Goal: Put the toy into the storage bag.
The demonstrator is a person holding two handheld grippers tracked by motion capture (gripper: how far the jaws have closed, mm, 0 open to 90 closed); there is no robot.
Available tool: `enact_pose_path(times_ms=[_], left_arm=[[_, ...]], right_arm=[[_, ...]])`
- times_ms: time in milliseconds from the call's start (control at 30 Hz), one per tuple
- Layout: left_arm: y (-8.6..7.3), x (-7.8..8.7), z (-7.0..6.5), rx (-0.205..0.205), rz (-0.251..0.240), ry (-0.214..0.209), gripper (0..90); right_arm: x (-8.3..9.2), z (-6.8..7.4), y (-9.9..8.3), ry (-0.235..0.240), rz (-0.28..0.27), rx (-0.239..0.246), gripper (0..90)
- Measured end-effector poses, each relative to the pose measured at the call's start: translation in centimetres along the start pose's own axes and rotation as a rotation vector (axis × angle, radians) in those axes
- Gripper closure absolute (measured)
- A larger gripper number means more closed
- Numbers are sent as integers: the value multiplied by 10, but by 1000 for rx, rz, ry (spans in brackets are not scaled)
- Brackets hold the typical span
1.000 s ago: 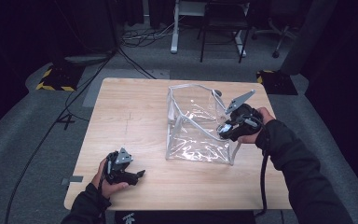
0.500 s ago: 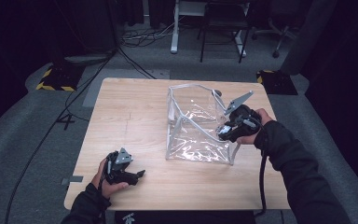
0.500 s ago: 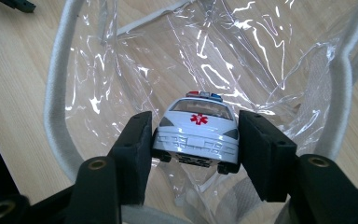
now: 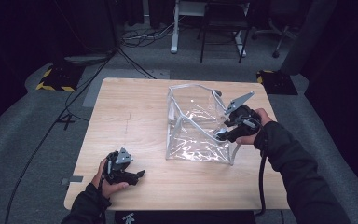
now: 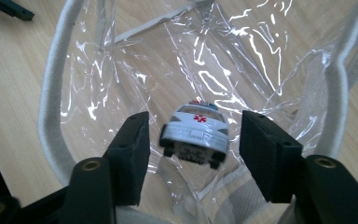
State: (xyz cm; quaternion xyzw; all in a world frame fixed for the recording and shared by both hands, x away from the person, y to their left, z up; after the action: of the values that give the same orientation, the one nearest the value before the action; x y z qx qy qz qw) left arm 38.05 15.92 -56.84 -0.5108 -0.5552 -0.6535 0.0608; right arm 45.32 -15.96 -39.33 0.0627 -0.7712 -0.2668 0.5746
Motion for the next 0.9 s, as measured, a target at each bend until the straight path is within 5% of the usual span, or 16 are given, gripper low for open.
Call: enact_pose_path(times_ms=[900], left_arm=[[0,-1,0,5,-6,4,155]], right_arm=[[0,-4,4,-51,-76,4,440]])
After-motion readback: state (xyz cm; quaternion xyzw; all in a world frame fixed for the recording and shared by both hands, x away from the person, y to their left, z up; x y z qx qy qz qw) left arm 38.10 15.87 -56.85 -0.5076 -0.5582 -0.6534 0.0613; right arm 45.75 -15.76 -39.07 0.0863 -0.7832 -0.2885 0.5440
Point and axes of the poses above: each handheld gripper's, and its own axes: x roughly backward along the jaws, y roughly out of its top, z roughly to its left, the point moved 9 cm from there along -x, roughly forward along the jaws, and after that the axes turned 10 degrees about x, right-handed, at the moved point
